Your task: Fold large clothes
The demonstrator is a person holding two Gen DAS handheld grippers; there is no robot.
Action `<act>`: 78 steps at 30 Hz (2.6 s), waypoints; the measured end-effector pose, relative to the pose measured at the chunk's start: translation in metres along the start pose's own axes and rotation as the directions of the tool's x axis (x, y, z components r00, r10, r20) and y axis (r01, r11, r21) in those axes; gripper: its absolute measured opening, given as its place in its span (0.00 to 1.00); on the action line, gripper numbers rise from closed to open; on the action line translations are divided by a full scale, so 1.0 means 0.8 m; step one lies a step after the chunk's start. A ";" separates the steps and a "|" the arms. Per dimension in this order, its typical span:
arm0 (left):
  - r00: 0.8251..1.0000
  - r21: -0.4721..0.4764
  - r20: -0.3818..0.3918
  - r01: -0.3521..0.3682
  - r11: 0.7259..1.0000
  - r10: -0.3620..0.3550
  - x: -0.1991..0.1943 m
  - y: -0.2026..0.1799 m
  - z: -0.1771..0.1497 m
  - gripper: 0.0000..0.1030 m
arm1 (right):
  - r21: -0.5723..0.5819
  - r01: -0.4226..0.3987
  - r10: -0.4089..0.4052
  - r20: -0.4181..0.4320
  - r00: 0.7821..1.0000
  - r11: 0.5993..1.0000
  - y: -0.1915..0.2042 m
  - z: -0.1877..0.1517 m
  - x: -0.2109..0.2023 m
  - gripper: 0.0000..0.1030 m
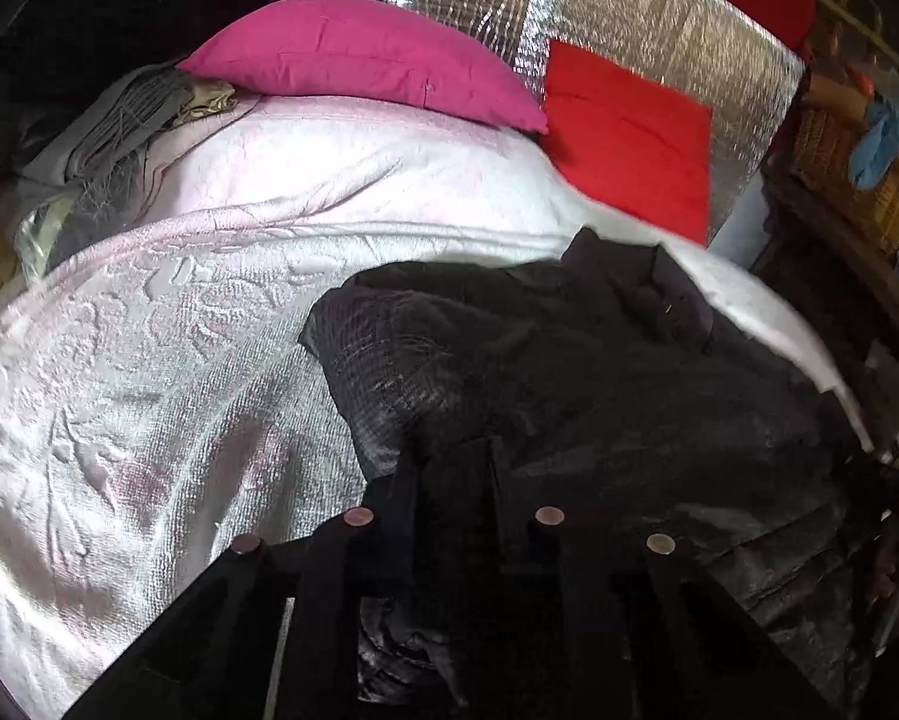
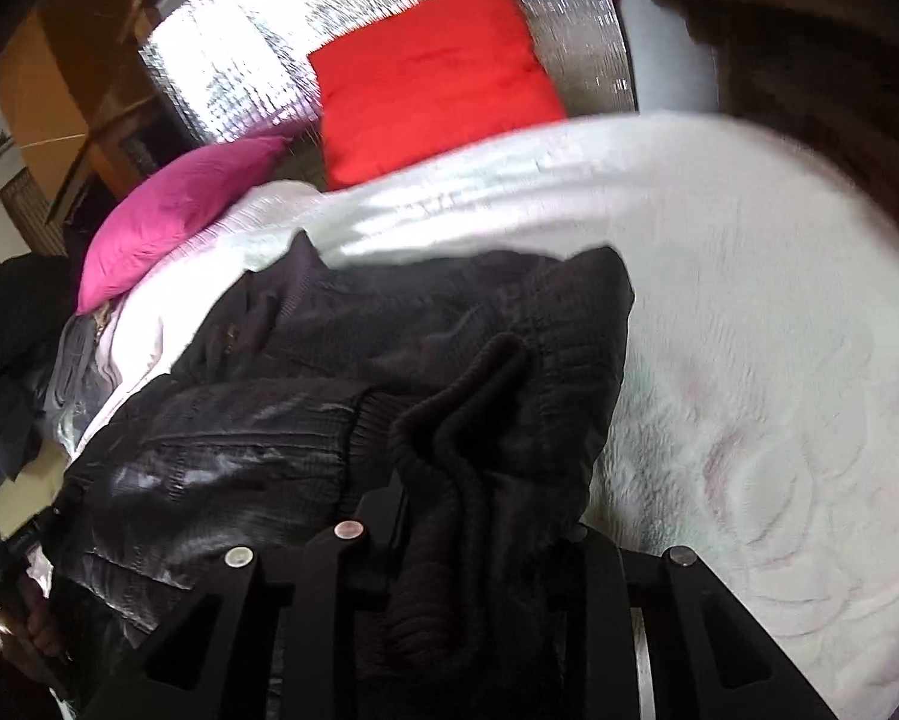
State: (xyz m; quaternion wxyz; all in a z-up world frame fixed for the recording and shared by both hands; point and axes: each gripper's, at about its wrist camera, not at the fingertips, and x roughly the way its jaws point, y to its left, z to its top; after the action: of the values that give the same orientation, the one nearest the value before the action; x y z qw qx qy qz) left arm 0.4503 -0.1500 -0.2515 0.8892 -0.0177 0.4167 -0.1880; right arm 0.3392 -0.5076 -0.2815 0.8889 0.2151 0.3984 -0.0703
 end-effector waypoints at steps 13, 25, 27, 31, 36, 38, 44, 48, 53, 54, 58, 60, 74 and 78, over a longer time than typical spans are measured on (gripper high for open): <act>0.996 0.107 0.007 -0.089 0.990 0.089 -0.112 0.006 -0.075 0.64 | 0.155 -0.113 0.123 -0.057 0.991 0.981 -0.029 -0.060 -0.085 0.72; 0.985 0.120 0.040 -0.173 0.978 0.169 -0.214 0.028 -0.216 0.64 | 0.219 -0.151 0.158 -0.011 0.987 0.964 -0.080 -0.172 -0.211 0.72; 0.986 0.091 0.038 -0.164 0.982 0.161 -0.231 0.035 -0.242 0.65 | 0.236 -0.168 0.175 -0.006 0.985 0.957 -0.085 -0.190 -0.225 0.72; 0.995 -0.017 0.005 -0.100 0.995 0.100 -0.254 0.052 -0.277 0.66 | 0.255 -0.173 0.186 -0.027 0.982 0.951 -0.095 -0.232 -0.244 0.72; 0.997 -0.094 -0.038 -0.072 0.993 0.069 -0.253 0.059 -0.294 0.66 | 0.239 -0.174 0.199 -0.087 0.976 0.955 -0.087 -0.267 -0.240 0.72; 0.997 -0.094 -0.044 -0.068 0.993 0.064 -0.252 0.056 -0.300 0.64 | 0.220 -0.161 0.191 -0.122 0.974 0.962 -0.078 -0.279 -0.234 0.70; 0.998 -0.116 -0.049 -0.041 0.992 0.035 -0.255 0.056 -0.316 0.26 | 0.106 -0.132 0.143 -0.099 0.985 0.986 -0.044 -0.290 -0.237 0.50; 0.996 -0.057 -0.053 -0.080 0.995 0.077 -0.257 0.046 -0.321 0.48 | 0.097 -0.070 0.081 -0.113 0.990 0.993 -0.039 -0.294 -0.232 0.50; 0.995 -0.061 -0.066 -0.075 0.995 0.071 -0.256 0.049 -0.330 0.68 | 0.052 -0.010 0.016 -0.120 0.993 0.999 -0.021 -0.317 -0.237 0.51; 0.997 -0.046 -0.059 -0.060 0.997 0.057 -0.258 0.046 -0.331 0.59 | 0.041 -0.003 0.008 -0.118 0.993 0.999 -0.017 -0.322 -0.239 0.51; 0.999 0.021 -0.052 0.016 1.000 -0.015 -0.261 0.031 -0.335 0.05 | -0.025 0.011 -0.013 -0.088 0.996 1.000 0.005 -0.333 -0.251 0.37; 0.999 0.037 -0.034 0.022 0.999 -0.021 -0.263 0.027 -0.334 0.05 | -0.018 0.005 -0.006 -0.070 0.998 1.000 0.008 -0.331 -0.257 0.37; 0.994 0.090 -0.101 0.039 0.995 -0.030 -0.248 0.009 -0.346 0.09 | -0.110 0.016 -0.023 -0.070 0.997 0.994 0.011 -0.348 -0.252 0.30; 0.994 0.049 -0.100 0.042 0.998 -0.037 -0.253 0.017 -0.348 0.09 | -0.081 0.007 -0.014 -0.077 0.997 0.997 0.002 -0.348 -0.252 0.31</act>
State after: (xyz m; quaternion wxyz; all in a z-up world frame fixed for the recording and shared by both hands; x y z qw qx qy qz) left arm 0.1286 -0.0319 -0.2866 0.8637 0.0062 0.4550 -0.2167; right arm 0.0155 -0.3936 -0.2965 0.8803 0.1794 0.4362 -0.0504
